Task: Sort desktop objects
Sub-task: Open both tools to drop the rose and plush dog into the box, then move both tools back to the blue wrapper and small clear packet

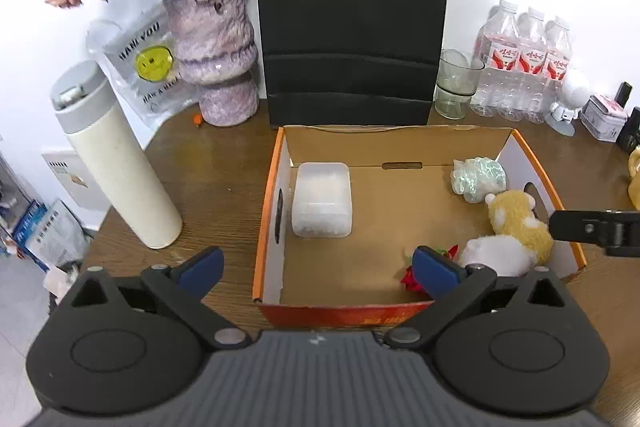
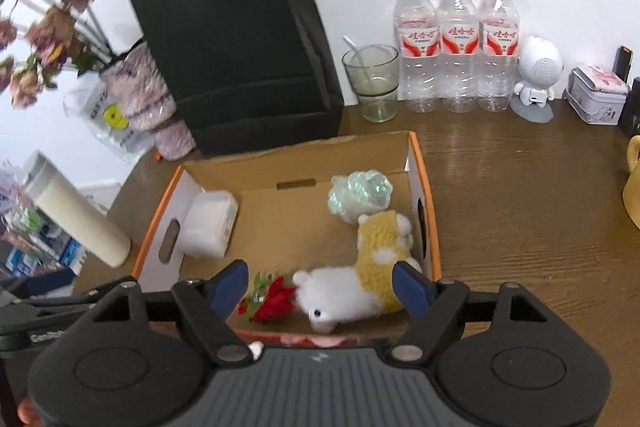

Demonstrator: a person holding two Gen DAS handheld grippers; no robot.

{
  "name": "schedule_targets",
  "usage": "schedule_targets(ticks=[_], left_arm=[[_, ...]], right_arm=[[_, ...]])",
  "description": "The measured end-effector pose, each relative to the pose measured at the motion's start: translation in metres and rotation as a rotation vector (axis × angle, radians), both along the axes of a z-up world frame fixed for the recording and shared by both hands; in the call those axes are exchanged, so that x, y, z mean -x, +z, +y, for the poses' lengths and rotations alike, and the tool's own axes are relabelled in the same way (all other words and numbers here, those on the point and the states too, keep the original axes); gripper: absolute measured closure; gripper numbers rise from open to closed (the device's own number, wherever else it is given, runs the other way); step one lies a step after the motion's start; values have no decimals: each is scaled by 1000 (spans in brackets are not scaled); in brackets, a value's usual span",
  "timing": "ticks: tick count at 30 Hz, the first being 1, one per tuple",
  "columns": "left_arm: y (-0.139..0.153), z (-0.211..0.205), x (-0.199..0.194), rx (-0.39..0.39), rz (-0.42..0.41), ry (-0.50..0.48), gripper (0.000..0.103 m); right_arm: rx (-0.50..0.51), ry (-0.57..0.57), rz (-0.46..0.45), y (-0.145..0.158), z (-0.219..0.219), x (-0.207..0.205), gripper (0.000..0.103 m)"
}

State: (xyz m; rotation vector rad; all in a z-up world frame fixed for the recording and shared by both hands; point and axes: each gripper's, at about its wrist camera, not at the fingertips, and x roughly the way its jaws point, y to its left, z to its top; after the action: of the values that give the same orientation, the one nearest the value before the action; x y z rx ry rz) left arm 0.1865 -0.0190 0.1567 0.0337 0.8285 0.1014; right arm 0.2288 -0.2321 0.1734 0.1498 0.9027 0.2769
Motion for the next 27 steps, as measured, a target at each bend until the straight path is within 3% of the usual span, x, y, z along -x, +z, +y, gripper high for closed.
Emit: schedule_targets(ticks=[8, 13, 16, 22, 27], left_arm=[[3, -2, 36, -7, -191, -14, 0], [-3, 5, 63, 42, -267, -22, 0], [-15, 8, 81, 77, -259, -32, 0], [-40, 10, 125, 60, -334, -67, 0], [-72, 19, 157, 67, -343, -12, 0]], right_arm=[[42, 39, -170, -1, 14, 31, 20], [7, 27, -314, 0, 8, 61, 15], [21, 53, -396, -10, 5, 89, 11], [65, 86, -456, -31, 8, 130, 11], [37, 68, -463, -59, 2, 171, 10]])
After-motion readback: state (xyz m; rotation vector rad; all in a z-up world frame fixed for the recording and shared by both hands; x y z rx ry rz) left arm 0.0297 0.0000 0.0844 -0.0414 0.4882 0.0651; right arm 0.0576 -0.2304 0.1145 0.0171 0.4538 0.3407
